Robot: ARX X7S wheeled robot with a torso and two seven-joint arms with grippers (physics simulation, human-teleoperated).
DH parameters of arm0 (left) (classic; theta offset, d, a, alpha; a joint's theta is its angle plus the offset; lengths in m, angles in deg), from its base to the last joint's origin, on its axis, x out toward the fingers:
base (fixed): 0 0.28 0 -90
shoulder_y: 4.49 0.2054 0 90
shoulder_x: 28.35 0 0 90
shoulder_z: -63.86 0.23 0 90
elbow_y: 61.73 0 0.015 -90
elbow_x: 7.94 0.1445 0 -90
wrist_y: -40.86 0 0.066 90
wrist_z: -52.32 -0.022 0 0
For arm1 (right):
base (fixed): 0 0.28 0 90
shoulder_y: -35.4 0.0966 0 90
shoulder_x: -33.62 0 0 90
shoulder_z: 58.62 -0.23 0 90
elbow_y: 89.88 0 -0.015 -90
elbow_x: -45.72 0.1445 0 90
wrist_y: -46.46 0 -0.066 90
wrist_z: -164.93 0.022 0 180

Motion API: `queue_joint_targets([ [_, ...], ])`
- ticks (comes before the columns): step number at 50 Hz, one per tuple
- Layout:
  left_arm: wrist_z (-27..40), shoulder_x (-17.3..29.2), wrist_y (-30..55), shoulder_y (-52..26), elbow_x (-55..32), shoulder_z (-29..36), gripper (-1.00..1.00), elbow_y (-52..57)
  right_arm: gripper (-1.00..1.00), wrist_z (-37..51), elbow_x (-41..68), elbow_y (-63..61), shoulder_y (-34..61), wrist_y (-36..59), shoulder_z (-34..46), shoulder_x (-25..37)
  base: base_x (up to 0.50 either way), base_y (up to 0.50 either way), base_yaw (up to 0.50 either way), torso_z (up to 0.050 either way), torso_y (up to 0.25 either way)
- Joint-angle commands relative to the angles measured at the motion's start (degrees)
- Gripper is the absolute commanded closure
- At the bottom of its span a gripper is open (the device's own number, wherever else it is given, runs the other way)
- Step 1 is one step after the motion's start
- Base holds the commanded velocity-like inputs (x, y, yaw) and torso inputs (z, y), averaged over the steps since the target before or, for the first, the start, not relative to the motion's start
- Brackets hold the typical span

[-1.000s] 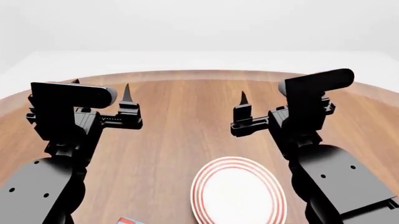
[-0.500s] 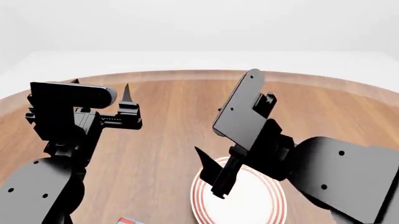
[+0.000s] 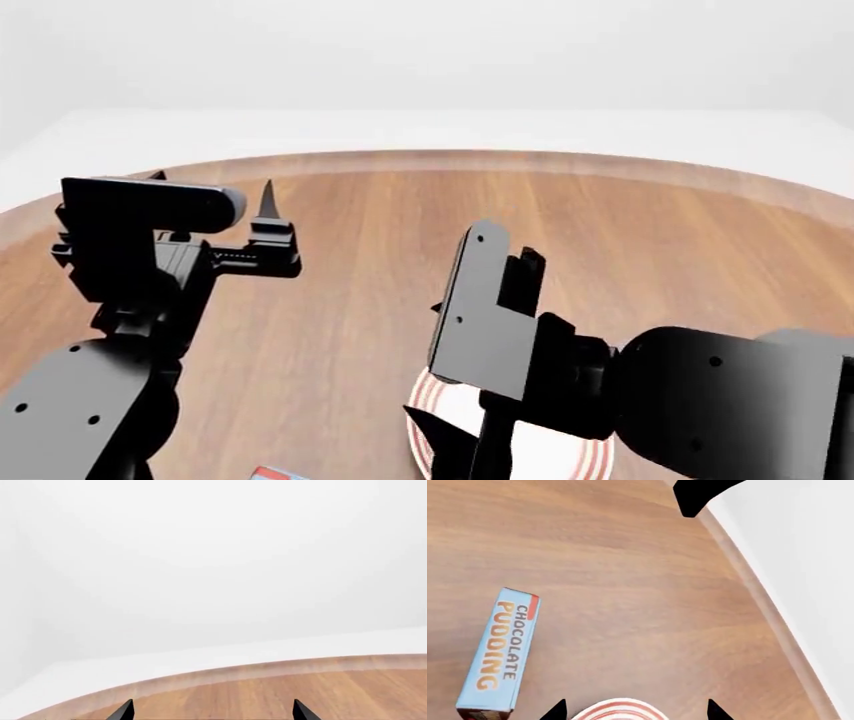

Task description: Put the chocolate pudding to the right of the plate.

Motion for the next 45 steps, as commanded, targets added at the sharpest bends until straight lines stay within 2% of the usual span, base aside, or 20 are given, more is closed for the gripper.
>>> queue_joint_targets([
  [1, 0.0, 0.3, -0.4, 0.5, -0.4, -0.5, -1.00, -0.1, -1.00, -1.4, -1.8, 0.6, -0.8, -4.0, 4.0, -0.5, 0.00, 0.00, 0.00, 0.000, 0.000],
  [13, 0.3, 0.5, 0.2, 0.1, -0.8, -0.5, -1.00, 0.3, -1.00, -1.8, 2.3, 1.4, -1.5, -4.9, 1.9, -2.0, 0.00, 0.00, 0.00, 0.000, 0.000],
  [25, 0.6, 0.6, 0.0, 0.3, -1.0, -0.3, -1.00, 0.1, -1.00, -6.2, -1.5, 3.9, -6.0, -11.9, 5.9, -2.7, 0.00, 0.00, 0.00, 0.000, 0.000],
  [37, 0.8, 0.8, -0.5, 0.5, -1.2, -0.3, -1.00, -0.3, -1.00, -6.8, -1.2, 6.1, -8.8, -13.6, 7.4, -4.5, 0.00, 0.00, 0.00, 0.000, 0.000],
  [45, 0.9, 0.9, -0.8, 0.5, -1.4, -0.2, -1.00, -0.5, -1.00, -8.1, -5.3, 9.1, -10.3, -15.0, 11.8, -5.1, 0.00, 0.00, 0.00, 0.000, 0.000],
])
